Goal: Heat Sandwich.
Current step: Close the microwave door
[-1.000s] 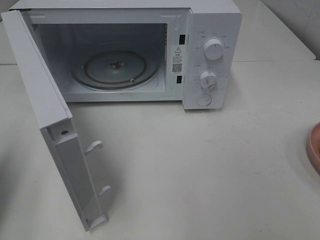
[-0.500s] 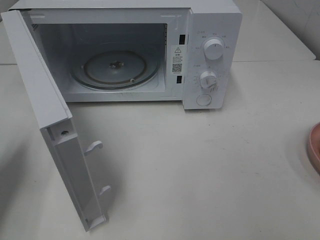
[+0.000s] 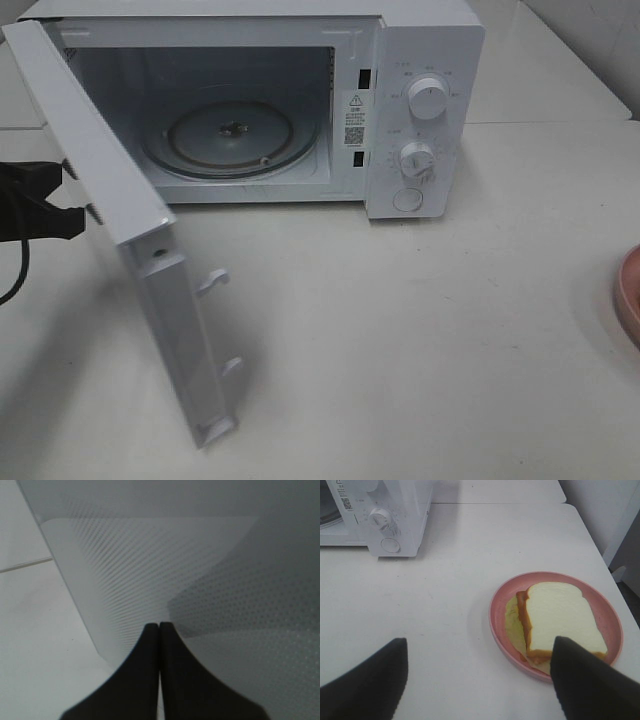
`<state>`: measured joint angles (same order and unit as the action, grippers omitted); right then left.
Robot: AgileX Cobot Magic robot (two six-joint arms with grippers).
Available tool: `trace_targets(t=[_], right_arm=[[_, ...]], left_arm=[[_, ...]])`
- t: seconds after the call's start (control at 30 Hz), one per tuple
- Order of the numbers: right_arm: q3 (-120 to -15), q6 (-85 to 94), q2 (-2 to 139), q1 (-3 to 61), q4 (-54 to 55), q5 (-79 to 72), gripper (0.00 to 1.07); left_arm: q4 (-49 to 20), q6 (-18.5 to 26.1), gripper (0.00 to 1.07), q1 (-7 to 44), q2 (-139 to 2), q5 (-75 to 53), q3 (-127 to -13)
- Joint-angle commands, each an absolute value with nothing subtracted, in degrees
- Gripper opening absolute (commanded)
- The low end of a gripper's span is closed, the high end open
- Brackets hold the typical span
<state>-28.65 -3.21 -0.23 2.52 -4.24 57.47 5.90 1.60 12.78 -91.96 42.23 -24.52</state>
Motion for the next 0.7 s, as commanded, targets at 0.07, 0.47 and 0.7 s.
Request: trace_targets(t=[0.07,0.47,0.7], right_arm=[[-28.53,-2.52,-1.66,2.12,-4.07,57.24,0.76],[-28.53,-2.52,-1.66,2.12,-4.07,57.24,0.76],[-28.53,-2.52,-1.66,2.12,-4.07,57.24,0.76]], left_arm=[[6.93,1.20,0.00,16.16,-94.54,43.20,-28.42],[4.76,1.15,0.00,23.26,-100.44,40.28,-37.99],[1.26,1.15,0.00,27.50,-103.99,39.59,-44.00]])
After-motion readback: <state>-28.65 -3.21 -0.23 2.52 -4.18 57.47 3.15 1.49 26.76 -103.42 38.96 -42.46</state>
